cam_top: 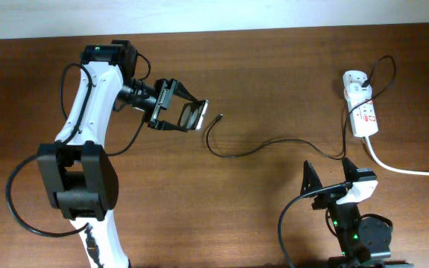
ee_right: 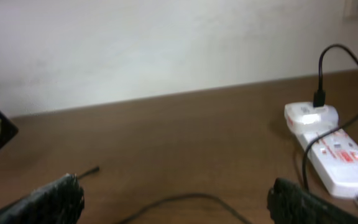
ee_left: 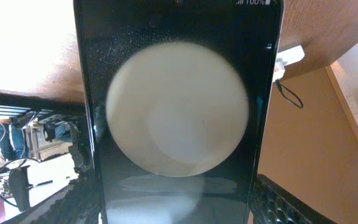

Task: Plug charger to phone and switch on socket
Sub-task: 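Move the right gripper toward the phone held by the left gripper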

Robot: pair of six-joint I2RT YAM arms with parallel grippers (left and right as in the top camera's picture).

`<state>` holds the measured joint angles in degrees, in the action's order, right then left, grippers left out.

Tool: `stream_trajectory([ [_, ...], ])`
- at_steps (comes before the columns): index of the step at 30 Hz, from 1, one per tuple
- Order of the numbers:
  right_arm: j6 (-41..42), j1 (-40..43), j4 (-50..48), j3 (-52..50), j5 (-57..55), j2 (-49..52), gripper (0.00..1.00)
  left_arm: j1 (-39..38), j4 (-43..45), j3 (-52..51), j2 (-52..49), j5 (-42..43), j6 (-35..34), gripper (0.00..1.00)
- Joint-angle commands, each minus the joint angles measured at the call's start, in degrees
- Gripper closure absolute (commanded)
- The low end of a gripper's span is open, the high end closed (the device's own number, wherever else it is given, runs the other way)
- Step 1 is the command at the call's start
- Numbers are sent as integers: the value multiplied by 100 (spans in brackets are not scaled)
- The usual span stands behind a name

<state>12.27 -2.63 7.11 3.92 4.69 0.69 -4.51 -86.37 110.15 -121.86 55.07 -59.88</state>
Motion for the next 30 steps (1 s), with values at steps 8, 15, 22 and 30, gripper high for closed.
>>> stream_trajectory([
  [8, 17, -35, 1578, 1650, 129, 175, 1, 28, -26, 149, -26, 109, -92, 100],
  [15, -330, -35, 2096, 3152, 544, 2179, 1, 28, -28, 149, -26, 109, -92, 100],
  [22, -1084, -35, 4111, 5753, 1207, 4734, 1, 28, -26, 149, -26, 109, -92, 100],
  [30, -1056, -35, 4671, 6653, 2133, 5355, 1, 28, 79, 149, -26, -533, -96, 100],
])
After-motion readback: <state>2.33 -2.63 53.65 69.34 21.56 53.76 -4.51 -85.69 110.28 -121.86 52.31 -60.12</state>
